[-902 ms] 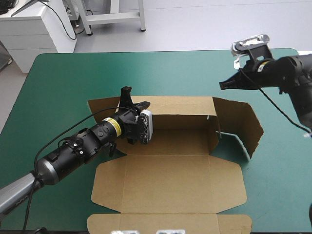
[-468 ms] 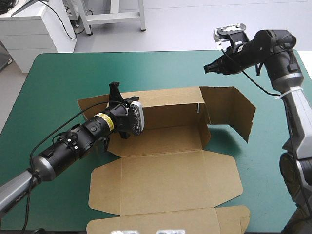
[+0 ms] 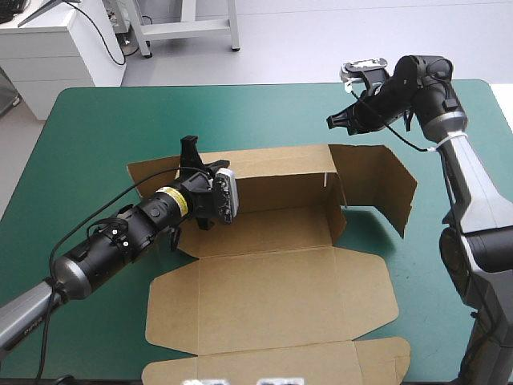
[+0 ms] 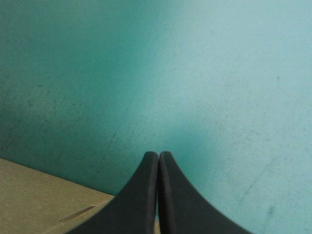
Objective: Fold the box
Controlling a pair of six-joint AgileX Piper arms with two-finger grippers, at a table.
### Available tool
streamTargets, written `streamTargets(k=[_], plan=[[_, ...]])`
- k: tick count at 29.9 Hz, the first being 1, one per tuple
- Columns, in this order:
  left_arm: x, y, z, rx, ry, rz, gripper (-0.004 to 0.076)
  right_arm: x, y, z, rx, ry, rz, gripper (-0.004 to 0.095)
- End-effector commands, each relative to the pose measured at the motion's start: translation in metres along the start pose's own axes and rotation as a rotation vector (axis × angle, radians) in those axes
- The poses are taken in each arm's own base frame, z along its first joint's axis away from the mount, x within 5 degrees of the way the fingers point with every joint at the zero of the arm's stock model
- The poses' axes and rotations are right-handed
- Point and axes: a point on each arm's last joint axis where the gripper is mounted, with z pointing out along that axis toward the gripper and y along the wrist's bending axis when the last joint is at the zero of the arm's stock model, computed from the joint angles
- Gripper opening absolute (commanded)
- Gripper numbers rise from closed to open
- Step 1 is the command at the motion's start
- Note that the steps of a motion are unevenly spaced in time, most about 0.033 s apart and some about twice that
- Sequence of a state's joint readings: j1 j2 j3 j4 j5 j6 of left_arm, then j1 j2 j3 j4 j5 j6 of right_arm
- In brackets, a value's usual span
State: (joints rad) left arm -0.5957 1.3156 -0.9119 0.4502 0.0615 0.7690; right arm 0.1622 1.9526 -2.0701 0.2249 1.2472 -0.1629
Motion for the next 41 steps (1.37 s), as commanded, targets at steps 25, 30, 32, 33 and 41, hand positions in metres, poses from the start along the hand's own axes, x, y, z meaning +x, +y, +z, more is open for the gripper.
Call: streamTargets(k=[25,30,32,33,41], plan=[[-0.003,-0.005,0.003,0.066,0.041,0.014,-0.0008,0.065,0.023,-0.048,-0.099,0.058,-0.060,-0.0016],[-0.003,-0.005,0.003,0.065,0.042,-0.002,-0.0008,0.072,0.029,-0.044,-0.170,0.042,-0.086,-0.0015],[-0.003,-0.005,0.003,0.065,0.042,-0.008,-0.0008,0.077,0.030,-0.044,-0.175,0.004,-0.095,-0.0015],[-0.003,-0.005,0.003,0.065,0.042,-0.008,-0.0008,0.079,0.030,-0.045,-0.173,-0.011,-0.097,-0.0015],[-0.003,-0.005,0.003,0.065,0.042,-0.006,-0.0008,0.113,0.035,-0.049,-0.136,-0.200,-0.244,-0.0015]])
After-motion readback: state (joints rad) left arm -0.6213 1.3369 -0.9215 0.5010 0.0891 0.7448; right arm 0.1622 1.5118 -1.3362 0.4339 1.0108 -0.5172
